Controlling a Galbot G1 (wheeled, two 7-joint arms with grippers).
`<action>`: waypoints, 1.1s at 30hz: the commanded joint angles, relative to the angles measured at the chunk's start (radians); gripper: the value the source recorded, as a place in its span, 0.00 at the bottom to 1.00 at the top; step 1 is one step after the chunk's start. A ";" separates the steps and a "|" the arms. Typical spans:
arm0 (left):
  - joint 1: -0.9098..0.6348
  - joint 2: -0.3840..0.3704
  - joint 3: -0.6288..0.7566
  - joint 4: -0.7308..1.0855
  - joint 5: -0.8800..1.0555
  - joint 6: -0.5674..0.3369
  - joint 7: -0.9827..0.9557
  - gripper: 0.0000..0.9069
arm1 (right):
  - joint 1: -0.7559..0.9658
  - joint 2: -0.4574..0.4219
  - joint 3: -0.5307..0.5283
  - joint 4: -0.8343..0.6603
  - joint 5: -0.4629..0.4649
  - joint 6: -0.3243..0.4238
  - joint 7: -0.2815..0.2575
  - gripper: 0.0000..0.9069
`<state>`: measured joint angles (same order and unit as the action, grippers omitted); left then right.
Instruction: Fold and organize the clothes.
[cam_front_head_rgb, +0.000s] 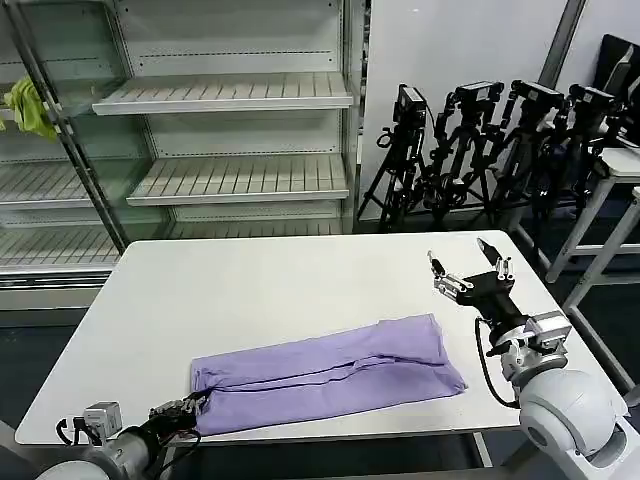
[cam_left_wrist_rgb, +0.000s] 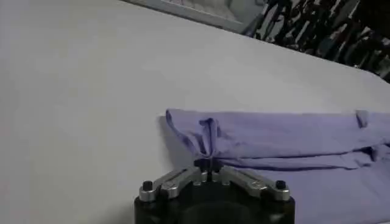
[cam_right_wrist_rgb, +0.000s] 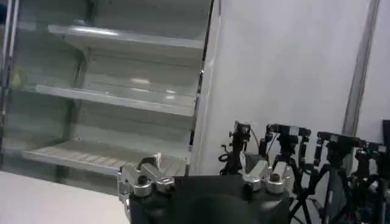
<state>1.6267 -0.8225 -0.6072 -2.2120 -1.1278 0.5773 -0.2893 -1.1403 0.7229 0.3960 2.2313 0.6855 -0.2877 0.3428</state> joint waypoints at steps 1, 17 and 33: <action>-0.002 -0.002 -0.006 0.003 0.011 0.000 0.004 0.06 | -0.020 0.004 0.009 0.005 -0.003 0.001 -0.001 1.00; -0.001 0.141 -0.196 0.098 -0.015 0.000 0.005 0.06 | -0.005 0.019 -0.008 0.006 -0.002 0.003 -0.005 1.00; 0.056 0.255 -0.395 0.084 -0.079 0.002 -0.001 0.06 | 0.017 0.036 -0.013 -0.019 0.002 0.016 -0.023 1.00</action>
<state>1.6662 -0.6188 -0.8995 -2.0897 -1.1684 0.5795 -0.2869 -1.1263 0.7579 0.3847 2.2152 0.6872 -0.2728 0.3219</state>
